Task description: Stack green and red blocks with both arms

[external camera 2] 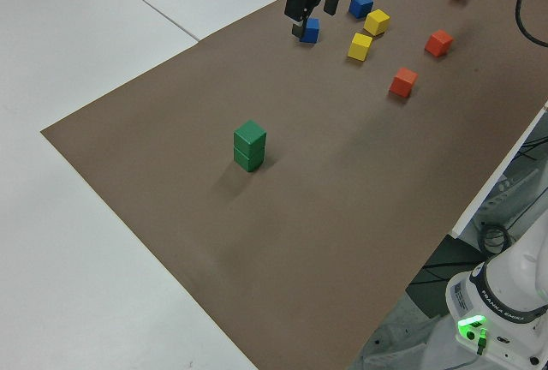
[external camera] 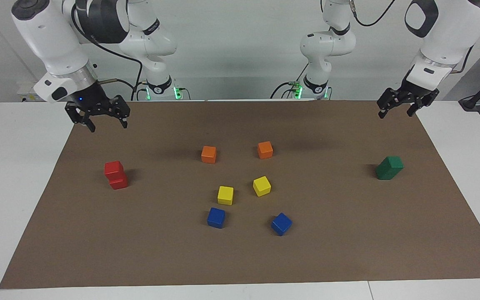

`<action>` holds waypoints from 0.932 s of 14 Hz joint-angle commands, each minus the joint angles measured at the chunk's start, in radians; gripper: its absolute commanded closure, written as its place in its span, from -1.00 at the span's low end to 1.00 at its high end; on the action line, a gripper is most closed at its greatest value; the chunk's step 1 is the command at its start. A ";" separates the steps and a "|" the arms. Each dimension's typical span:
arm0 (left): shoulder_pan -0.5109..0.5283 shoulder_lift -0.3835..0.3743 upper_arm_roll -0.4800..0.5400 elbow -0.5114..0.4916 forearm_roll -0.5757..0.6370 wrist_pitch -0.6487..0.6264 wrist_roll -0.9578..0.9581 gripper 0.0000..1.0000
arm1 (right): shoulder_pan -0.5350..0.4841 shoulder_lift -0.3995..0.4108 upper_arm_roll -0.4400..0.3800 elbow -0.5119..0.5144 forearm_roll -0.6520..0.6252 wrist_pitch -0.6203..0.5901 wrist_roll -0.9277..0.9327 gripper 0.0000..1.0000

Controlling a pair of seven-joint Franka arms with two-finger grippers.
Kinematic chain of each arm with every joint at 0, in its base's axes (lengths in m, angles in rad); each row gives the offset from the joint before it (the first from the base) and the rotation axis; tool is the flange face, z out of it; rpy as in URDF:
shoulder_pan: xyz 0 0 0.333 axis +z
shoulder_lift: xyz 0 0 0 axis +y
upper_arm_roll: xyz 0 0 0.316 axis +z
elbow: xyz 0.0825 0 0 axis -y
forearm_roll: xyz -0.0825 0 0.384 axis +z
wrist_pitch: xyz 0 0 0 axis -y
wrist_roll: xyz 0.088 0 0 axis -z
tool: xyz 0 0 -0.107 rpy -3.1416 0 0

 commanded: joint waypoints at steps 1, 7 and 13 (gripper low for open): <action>-0.013 0.004 0.010 0.015 -0.005 0.001 -0.005 -1.00 | -0.006 0.044 0.003 0.128 -0.025 -0.098 0.020 -1.00; -0.015 0.004 0.010 0.015 -0.005 0.001 -0.005 -1.00 | -0.003 0.071 0.009 0.199 -0.051 -0.181 0.020 -1.00; -0.013 0.004 0.010 0.015 -0.005 0.001 -0.005 -1.00 | -0.021 0.084 0.011 0.228 -0.041 -0.199 0.037 -0.99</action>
